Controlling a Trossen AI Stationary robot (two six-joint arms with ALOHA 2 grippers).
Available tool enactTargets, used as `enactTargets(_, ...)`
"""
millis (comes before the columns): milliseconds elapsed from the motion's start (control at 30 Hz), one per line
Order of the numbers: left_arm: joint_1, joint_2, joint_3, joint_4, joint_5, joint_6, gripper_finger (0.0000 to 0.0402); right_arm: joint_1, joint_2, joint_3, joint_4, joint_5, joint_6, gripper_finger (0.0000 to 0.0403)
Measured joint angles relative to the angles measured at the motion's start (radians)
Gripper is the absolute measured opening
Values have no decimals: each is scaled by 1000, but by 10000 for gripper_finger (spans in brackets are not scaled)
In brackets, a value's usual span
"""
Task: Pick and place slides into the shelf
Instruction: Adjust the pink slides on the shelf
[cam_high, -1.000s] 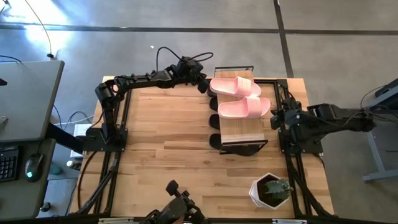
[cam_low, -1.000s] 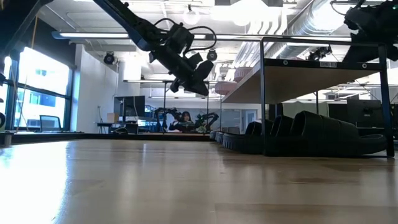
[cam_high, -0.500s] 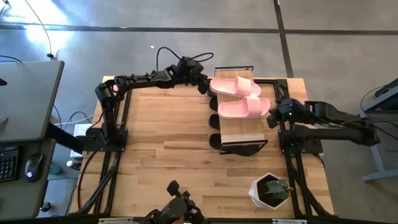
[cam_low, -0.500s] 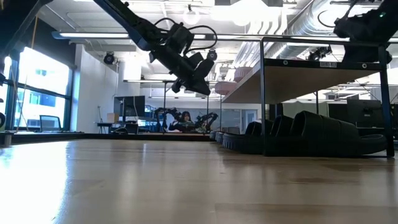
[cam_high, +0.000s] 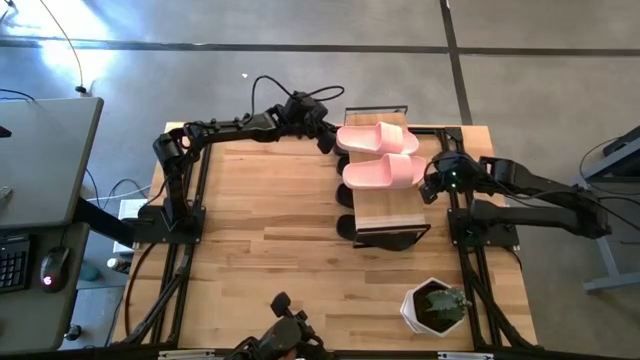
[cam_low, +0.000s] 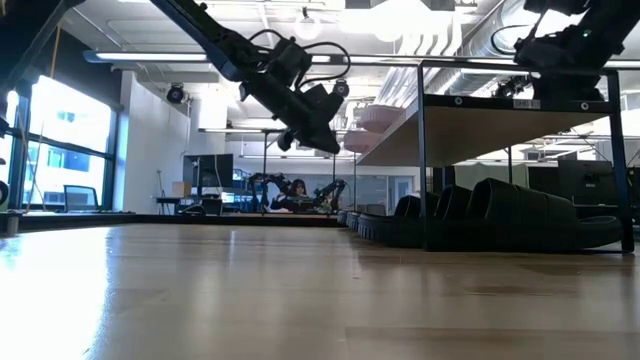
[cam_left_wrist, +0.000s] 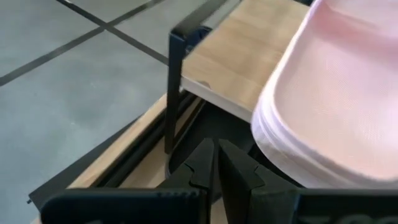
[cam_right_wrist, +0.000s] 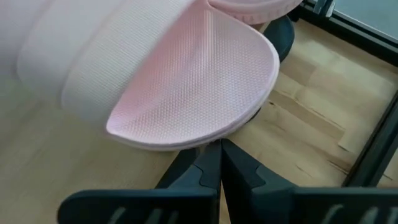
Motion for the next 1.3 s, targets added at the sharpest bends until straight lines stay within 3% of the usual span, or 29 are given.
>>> enactTargets(900, -28, -1, 0, -62, 87, 53, 12, -9, 20, 0, 56, -24, -26, 0)
enactTargets(1100, -26, -9, -1, -195, 95, 45, 11, -9, 20, 0, 50, -25, -26, 0)
enactTargets(1300, -67, -59, -1, -344, 187, 70, 3, -9, 16, 0, 34, -25, -26, 0)
